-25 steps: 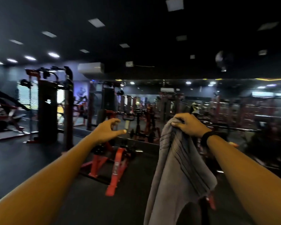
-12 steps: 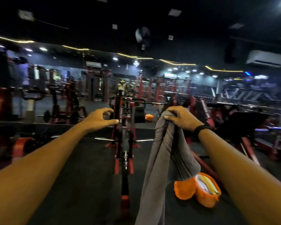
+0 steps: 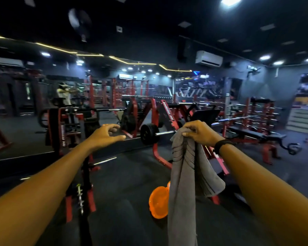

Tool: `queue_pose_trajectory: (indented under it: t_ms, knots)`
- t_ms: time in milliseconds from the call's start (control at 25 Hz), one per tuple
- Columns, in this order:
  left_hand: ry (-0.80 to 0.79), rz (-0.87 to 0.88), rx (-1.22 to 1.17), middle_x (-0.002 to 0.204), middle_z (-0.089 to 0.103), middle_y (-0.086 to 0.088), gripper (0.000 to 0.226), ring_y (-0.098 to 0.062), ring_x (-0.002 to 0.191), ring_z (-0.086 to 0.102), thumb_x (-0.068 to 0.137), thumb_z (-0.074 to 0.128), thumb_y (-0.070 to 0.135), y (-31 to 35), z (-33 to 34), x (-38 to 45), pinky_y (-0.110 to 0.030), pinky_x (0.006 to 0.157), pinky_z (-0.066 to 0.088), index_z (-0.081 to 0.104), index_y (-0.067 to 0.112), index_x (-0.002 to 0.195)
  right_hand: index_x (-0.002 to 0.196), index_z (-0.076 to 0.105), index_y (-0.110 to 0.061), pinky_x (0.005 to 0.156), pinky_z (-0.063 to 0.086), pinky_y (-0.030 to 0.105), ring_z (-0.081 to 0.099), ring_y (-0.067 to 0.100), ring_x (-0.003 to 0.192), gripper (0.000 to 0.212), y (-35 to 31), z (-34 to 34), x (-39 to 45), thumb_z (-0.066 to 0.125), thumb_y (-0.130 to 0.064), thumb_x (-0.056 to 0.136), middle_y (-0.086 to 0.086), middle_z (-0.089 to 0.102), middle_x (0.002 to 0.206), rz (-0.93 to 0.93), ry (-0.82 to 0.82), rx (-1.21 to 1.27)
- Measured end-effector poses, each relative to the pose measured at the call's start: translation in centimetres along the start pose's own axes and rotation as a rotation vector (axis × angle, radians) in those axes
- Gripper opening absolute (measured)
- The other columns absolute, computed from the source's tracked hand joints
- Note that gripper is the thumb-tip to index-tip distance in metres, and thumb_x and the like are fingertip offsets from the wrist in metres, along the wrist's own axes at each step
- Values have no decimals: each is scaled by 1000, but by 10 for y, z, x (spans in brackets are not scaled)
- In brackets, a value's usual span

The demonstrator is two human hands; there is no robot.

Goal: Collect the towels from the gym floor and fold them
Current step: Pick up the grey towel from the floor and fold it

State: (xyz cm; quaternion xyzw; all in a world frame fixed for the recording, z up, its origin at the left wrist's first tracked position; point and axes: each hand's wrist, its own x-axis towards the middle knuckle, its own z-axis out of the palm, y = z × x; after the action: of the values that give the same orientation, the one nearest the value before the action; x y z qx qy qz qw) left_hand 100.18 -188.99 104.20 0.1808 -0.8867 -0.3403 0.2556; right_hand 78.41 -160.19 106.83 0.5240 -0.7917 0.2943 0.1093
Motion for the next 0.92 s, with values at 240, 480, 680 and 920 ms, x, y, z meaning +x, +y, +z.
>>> queue_pose_trajectory:
  t_ms: [240, 480, 680, 920]
  knots:
    - [-134, 64, -15, 123, 53, -3, 60, -15, 105, 53, 80, 73, 36, 1, 81, 121, -27, 88, 41, 51, 16, 133, 93, 69, -16, 88, 52, 37, 63, 18, 95, 7, 116, -5, 33, 64, -13, 90, 3, 69, 98, 120, 21, -43]
    - [-156, 67, 23, 132, 51, -2, 63, -22, 122, 50, 79, 71, 46, 1, 156, 226, -34, 95, 42, 49, 23, 134, 92, 71, -14, 88, 53, 39, 65, 19, 95, 7, 230, -2, 90, 64, -13, 89, 4, 70, 97, 71, 1, -9]
    - [-106, 29, -11, 135, 50, -6, 60, -23, 119, 51, 80, 71, 41, 26, 208, 322, -32, 91, 43, 50, 21, 132, 96, 71, -15, 88, 52, 37, 65, 17, 96, 10, 320, -12, 158, 66, -13, 88, 2, 70, 99, 4, -51, -11]
    - [-79, 73, 65, 132, 53, -6, 60, -13, 108, 52, 80, 73, 40, 44, 274, 417, -25, 85, 42, 51, 21, 132, 89, 71, -17, 84, 50, 26, 65, 13, 91, 13, 403, -12, 243, 63, -6, 88, 1, 70, 92, -71, -94, 92]
